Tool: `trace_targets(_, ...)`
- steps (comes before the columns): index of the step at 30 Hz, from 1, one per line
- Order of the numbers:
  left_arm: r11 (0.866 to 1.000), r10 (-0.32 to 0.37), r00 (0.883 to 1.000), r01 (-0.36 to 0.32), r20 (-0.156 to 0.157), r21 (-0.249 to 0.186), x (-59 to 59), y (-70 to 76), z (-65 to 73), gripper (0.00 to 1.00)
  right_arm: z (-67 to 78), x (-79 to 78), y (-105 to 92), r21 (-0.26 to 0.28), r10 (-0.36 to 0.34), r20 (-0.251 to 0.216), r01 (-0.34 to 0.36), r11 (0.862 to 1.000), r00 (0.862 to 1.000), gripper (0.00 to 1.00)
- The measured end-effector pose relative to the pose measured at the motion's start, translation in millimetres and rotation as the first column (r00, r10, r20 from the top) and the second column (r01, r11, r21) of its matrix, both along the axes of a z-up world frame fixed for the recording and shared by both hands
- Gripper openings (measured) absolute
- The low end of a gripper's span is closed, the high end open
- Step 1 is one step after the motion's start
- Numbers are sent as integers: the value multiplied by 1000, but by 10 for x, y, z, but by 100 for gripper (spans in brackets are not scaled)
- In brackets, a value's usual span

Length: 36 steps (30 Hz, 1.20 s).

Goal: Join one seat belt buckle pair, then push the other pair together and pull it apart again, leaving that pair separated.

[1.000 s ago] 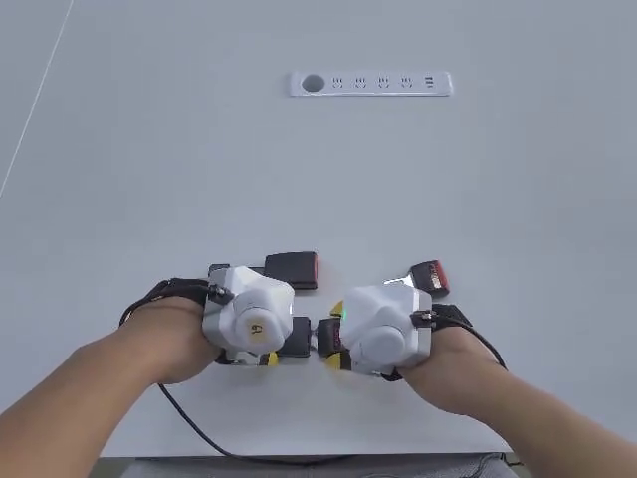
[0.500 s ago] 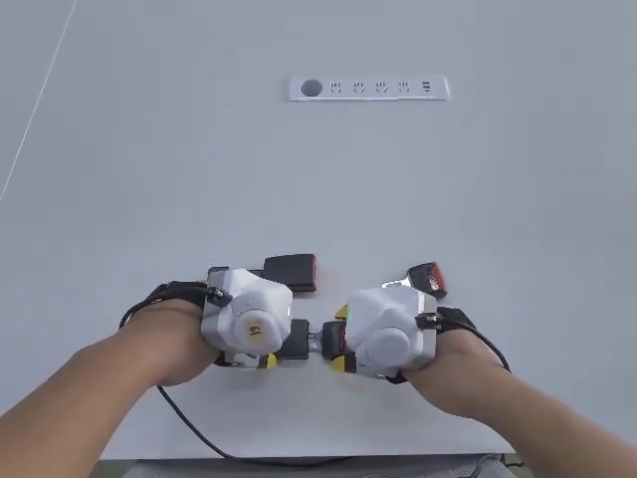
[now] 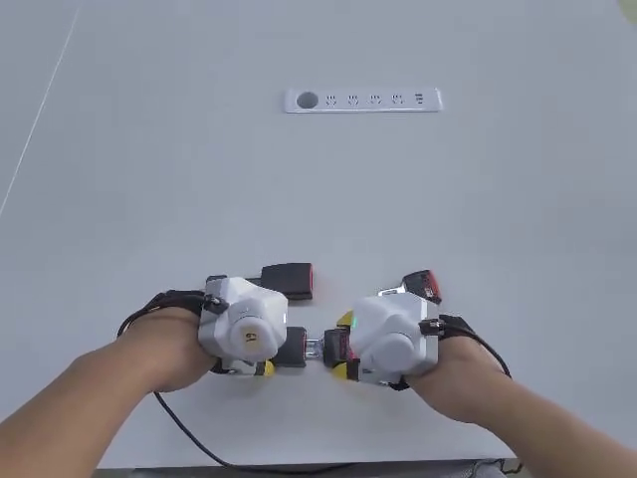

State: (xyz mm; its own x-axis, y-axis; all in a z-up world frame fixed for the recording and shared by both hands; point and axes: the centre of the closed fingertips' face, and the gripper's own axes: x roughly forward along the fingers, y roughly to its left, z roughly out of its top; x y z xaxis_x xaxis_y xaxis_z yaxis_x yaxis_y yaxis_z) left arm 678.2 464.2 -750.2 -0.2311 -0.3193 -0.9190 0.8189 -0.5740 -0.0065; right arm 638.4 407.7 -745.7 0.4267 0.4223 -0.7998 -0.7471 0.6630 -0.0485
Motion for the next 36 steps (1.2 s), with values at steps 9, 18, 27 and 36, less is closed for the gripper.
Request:
trace_targets(9,1000,1,1000,-1,-1,3,0,-2,-5,33,7,-103,-131,13,-12,10,11,1000,1000,34)
trace_targets(18,1000,4,1000,-4,1,6,3,-6,-3,33,11,-254,-383,3,-38,3,38,999,999,34)
trace_targets(27,1000,7,1000,-7,2,6,2,-3,-9,33,2,-420,-557,-9,-62,-5,62,998,998,34)
trace_targets(36,1000,7,1000,-7,4,6,-2,-5,1,33,3,-627,-785,-43,-57,-30,56,997,998,34)
